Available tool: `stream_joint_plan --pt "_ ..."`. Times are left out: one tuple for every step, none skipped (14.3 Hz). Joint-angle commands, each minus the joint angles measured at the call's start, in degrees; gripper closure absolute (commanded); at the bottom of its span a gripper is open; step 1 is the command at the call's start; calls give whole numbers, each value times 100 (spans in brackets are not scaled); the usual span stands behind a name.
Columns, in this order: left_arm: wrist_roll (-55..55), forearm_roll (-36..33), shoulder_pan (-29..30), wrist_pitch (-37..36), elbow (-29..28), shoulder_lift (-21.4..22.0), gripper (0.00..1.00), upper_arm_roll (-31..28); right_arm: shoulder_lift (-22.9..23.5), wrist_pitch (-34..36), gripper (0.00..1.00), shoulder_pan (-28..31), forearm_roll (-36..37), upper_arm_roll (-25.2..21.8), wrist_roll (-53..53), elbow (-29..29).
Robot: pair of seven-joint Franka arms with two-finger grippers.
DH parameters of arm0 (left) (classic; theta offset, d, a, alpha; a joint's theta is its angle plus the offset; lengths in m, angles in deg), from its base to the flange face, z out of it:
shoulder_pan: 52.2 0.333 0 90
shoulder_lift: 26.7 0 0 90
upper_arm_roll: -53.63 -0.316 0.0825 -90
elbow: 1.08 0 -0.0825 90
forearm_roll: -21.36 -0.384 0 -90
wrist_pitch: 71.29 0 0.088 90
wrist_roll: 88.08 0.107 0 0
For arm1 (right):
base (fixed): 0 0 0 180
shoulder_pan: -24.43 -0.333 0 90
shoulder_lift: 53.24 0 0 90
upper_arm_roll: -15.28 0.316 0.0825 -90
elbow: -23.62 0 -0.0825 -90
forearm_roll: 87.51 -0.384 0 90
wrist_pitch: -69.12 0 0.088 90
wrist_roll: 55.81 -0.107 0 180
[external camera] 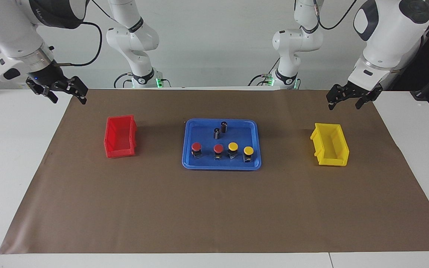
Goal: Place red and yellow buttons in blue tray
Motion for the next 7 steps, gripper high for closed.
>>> stream_joint_plan --pt "437 206 -130 -285 243 11 0 -253 -155 -70 0 -44 52 23 41 191" --pt "464 206 -139 -338 279 2 0 -296 -155 -70 0 -44 52 31 41 191" --pt "464 206 -165 -330 288 2 0 -392 -155 -61 0 -52 43 31 41 191" --pt "464 197 -174 -330 288 2 0 -411 -155 -61 0 -52 35 31 41 191" --pt "464 197 -175 -330 288 2 0 -411 -155 -61 0 -52 35 31 41 191" --pt "456 197 -201 -304 288 2 0 -411 -155 -61 0 -44 35 31 41 191" --pt "438 197 -227 -295 288 2 0 -420 -155 -61 0 -52 35 31 41 191"
